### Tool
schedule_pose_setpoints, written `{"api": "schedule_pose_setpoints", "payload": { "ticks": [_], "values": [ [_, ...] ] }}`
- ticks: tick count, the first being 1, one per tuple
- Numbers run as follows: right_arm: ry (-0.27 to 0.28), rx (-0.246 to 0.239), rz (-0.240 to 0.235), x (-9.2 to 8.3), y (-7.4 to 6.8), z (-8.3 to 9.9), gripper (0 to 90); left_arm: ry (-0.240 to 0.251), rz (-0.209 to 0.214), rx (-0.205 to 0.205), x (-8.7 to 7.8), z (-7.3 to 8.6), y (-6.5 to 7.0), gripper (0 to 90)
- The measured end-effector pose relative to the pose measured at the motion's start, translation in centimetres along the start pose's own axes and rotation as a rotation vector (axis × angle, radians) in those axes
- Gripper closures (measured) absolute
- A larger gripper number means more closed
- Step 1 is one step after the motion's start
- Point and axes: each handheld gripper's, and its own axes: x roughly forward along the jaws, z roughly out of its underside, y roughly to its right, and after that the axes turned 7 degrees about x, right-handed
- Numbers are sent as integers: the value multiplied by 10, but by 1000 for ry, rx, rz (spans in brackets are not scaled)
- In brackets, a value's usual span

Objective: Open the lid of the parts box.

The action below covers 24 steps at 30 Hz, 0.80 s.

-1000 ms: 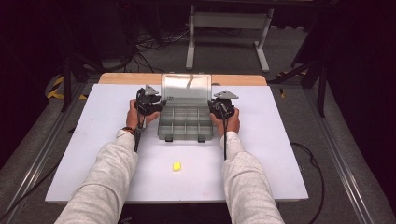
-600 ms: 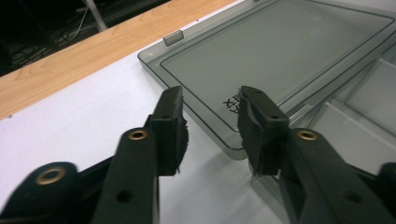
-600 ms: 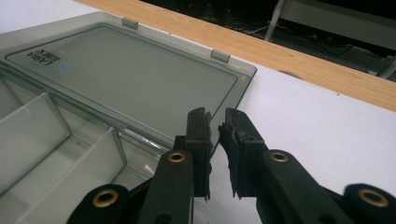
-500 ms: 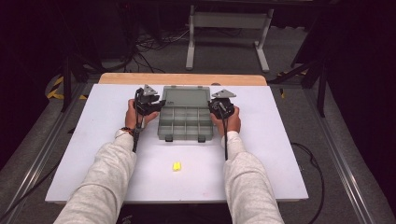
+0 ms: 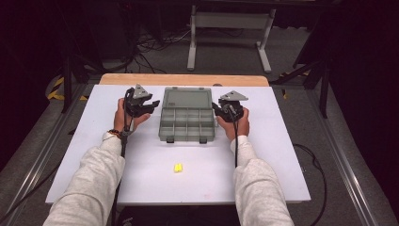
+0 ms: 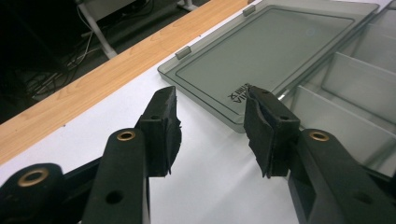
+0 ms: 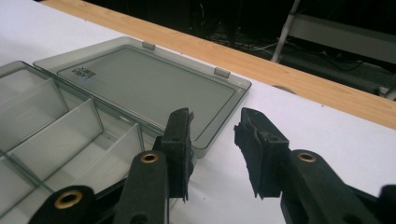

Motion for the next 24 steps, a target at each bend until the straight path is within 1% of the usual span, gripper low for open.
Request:
{"api": "schedule_pose_setpoints", "payload": {
  "ticks": [2,3,4,6,8,10,11,12,13,14,15,16,17,18,21,22,23,24],
  "values": [
    [-1,-6,-6,-5,2,1,631,1,-2,22,-4,-1,2,541],
    [-2,-13,-4,-7,2,2,627,1,-2,22,-4,-1,2,541],
    [3,-21,-6,-11,2,2,625,4,4,52,-9,-3,4,537],
    [16,-6,-24,-16,3,3,617,15,7,73,-14,-5,7,531],
    [25,-11,-30,-21,3,4,612,20,8,89,-17,-6,9,526],
    [31,-19,-42,-26,2,5,610,21,2,132,-23,-8,13,515],
    [31,-19,-42,-26,2,5,610,21,2,132,-23,-8,13,515],
    [36,-24,-49,-29,1,5,608,25,4,148,-27,-8,16,515],
    [41,-46,-52,-34,0,5,602,27,11,155,-29,-8,18,509],
    [46,-48,-58,-37,-1,5,595,29,14,164,-31,-8,19,506],
    [50,-52,-66,-40,-2,6,589,40,22,160,-34,-8,20,499],
    [52,-58,-70,-43,-3,6,584,49,25,171,-38,-8,22,499],
    [52,-69,-76,-47,-5,7,579,52,27,175,-40,-7,23,497],
    [52,-69,-76,-47,-5,7,579,52,27,175,-40,-7,23,492],
    [60,-98,-97,-56,-11,8,569,59,35,206,-48,-5,29,486],
    [66,-98,-103,-58,-12,9,565,58,45,209,-49,-5,31,478],
    [68,-100,-114,-60,-14,9,561,68,49,218,-52,-4,32,473],
    [70,-113,-121,-62,-17,9,559,73,53,220,-54,-3,34,473]
  ]
}}
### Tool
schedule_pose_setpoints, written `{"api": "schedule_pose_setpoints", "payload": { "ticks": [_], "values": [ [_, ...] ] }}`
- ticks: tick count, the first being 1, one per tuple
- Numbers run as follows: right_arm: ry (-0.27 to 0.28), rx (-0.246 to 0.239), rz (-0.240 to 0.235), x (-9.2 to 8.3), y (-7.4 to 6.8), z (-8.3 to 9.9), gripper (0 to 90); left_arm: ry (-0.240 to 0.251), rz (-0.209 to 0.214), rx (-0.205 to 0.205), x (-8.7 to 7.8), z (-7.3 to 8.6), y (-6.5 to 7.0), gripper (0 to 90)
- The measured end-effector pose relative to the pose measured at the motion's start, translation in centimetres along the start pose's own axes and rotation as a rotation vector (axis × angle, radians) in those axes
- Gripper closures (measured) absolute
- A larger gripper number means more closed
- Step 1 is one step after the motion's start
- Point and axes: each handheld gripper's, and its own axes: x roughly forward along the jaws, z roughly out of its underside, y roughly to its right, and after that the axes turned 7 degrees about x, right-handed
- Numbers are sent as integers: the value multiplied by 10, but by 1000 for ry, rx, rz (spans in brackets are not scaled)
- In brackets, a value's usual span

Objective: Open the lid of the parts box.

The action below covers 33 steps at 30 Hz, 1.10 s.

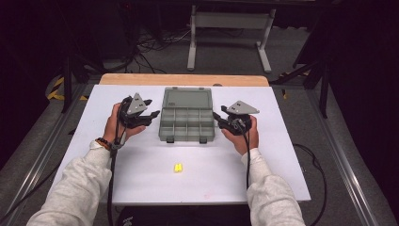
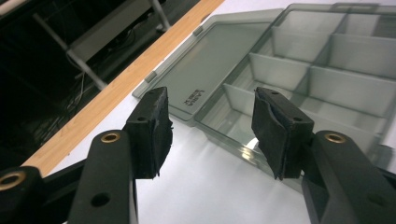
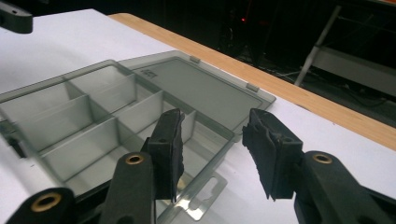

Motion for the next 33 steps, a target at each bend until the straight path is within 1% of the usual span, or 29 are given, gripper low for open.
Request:
{"api": "schedule_pose_setpoints", "payload": {
  "ticks": [1,2,5,7,9,11,12,13,15,17,18,19,21,22,23,24,26,28,30,32,33],
  "values": [
    [3,-7,-5,-2,-2,0,560,4,-3,7,-2,0,2,466],
    [4,-16,-21,-4,-5,0,577,7,-2,8,-3,1,3,462],
    [9,-48,-32,-9,-13,1,608,17,8,18,-9,2,9,451],
    [15,-46,-52,-13,-17,3,610,28,1,29,-14,3,14,444],
    [20,-49,-70,-17,-21,5,602,50,8,25,-19,5,17,438],
    [26,-51,-74,-19,-22,6,596,53,9,28,-21,5,20,427],
    [32,-55,-86,-24,-26,7,586,63,17,36,-25,6,25,416],
    [32,-55,-86,-24,-26,7,586,63,17,36,-25,6,25,409],
    [38,-61,-96,-30,-29,9,573,62,13,58,-29,8,33,396],
    [42,-62,-102,-34,-32,10,562,79,20,42,-32,11,37,388],
    [45,-62,-105,-36,-33,11,559,79,20,42,-32,11,37,383],
    [44,-58,-116,-39,-35,12,553,98,25,30,-36,14,42,374],
    [43,-61,-120,-40,-36,12,548,102,23,36,-38,16,44,351],
    [42,-63,-124,-42,-39,13,540,107,24,35,-40,17,46,351],
    [37,-62,-135,-43,-41,15,534,109,30,40,-43,19,48,341],
    [23,-71,-147,-44,-45,17,523,109,31,41,-45,20,50,328],
    [-1,-91,-153,-44,-50,21,501,119,30,42,-51,23,54,308],
    [-21,-94,-174,-43,-54,26,469,125,30,43,-55,27,56,284],
    [-43,-115,-182,-43,-58,29,439,124,41,39,-58,31,59,258],
    [-45,-119,-205,-44,-62,31,395,120,43,33,-59,36,63,232],
    [-50,-117,-224,-45,-63,32,375,117,58,35,-60,39,65,216]
  ]
}}
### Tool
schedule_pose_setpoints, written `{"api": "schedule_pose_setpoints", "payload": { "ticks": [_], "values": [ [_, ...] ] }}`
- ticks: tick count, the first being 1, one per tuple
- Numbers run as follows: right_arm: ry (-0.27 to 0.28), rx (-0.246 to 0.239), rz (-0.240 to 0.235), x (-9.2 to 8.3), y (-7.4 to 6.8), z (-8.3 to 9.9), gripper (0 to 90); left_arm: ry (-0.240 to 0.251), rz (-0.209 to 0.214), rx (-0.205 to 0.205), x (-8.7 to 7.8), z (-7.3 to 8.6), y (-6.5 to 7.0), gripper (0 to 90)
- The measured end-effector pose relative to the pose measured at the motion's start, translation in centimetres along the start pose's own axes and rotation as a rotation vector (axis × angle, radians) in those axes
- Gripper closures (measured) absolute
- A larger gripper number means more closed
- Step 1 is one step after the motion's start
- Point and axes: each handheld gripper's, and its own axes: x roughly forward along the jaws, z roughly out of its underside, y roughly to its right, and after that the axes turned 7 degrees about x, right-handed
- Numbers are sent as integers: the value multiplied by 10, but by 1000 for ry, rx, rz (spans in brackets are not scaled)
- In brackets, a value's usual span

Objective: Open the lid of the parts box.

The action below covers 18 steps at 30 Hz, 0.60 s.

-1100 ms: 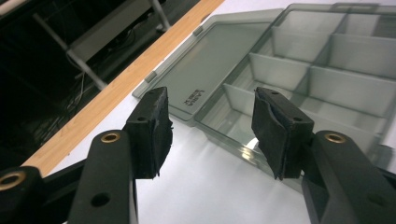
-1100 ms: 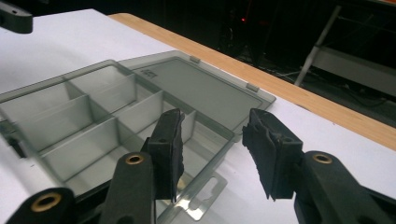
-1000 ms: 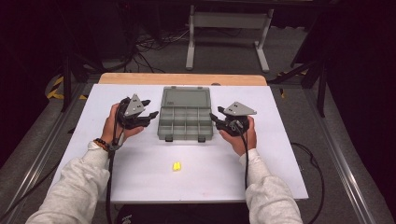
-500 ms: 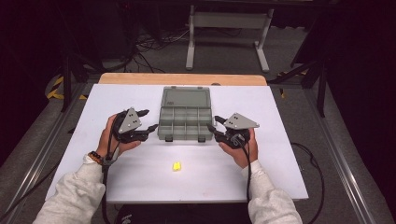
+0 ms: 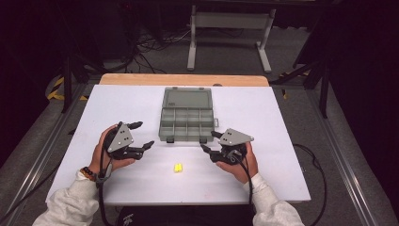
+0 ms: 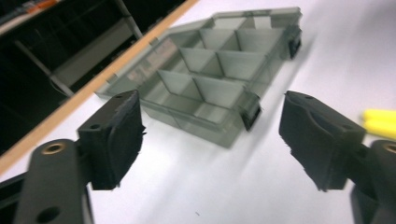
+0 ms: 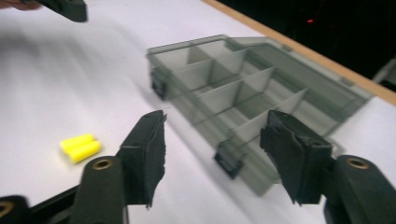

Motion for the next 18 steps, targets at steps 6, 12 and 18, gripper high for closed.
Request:
{"api": "schedule_pose_setpoints", "payload": {
  "ticks": [6,12,18],
  "values": [
    [-67,-34,-54,5,-12,7,240,-2,15,4,-8,9,13,148],
    [-107,-52,-129,9,-21,11,253,-17,49,4,-13,19,24,125],
    [-102,-75,-186,12,-29,12,289,-15,80,-16,-23,28,31,85]
  ]
}}
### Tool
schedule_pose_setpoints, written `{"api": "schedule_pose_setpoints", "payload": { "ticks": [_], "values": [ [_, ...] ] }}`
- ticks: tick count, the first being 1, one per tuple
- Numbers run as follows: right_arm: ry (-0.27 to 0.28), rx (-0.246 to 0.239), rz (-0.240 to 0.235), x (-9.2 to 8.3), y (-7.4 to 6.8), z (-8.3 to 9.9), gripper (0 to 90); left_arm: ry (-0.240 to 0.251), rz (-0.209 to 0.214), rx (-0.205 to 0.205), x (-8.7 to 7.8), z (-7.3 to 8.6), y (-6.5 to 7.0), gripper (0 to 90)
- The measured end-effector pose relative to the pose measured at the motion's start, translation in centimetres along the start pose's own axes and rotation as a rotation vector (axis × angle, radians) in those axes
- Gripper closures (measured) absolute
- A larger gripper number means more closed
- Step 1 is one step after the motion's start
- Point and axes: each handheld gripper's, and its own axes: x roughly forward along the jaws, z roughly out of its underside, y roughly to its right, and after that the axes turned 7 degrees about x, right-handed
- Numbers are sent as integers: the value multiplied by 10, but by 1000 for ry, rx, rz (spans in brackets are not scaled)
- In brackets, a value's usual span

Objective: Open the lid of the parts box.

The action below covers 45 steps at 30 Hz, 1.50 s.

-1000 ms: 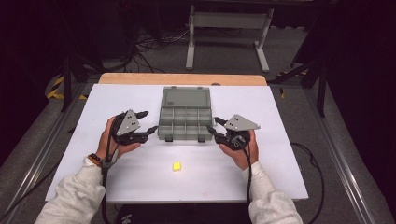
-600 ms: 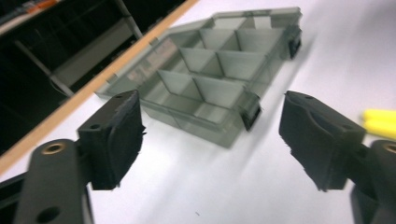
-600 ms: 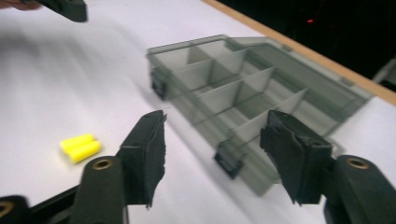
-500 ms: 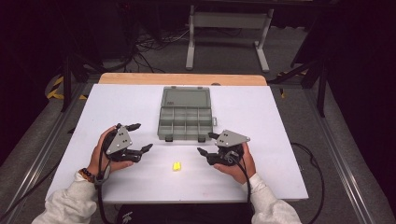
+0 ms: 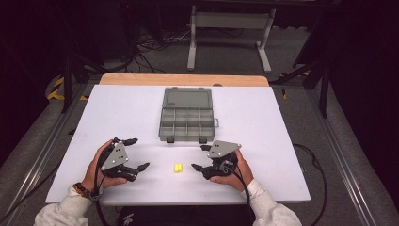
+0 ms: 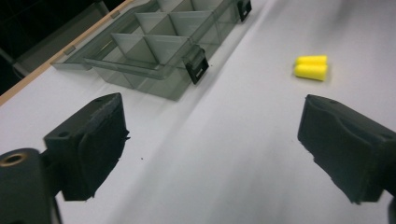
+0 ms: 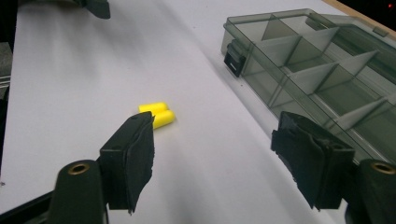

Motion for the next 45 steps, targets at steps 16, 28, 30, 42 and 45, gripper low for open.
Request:
{"api": "schedule_pose_setpoints", "payload": {
  "ticks": [16,28,30,42,45],
  "values": [
    [-73,-87,-133,30,-14,-5,379,-3,24,-48,-22,19,12,67],
    [-139,-121,-219,58,-8,-7,436,-36,-9,-65,-30,28,12,70],
    [-143,-123,-232,62,-6,-7,465,-44,-11,-62,-32,29,11,71],
    [-158,-122,-282,69,0,-8,500,-59,-16,-73,-34,32,12,75],
    [-156,-131,-293,69,-1,-8,536,-56,-16,-76,-34,32,12,77]
  ]
}}
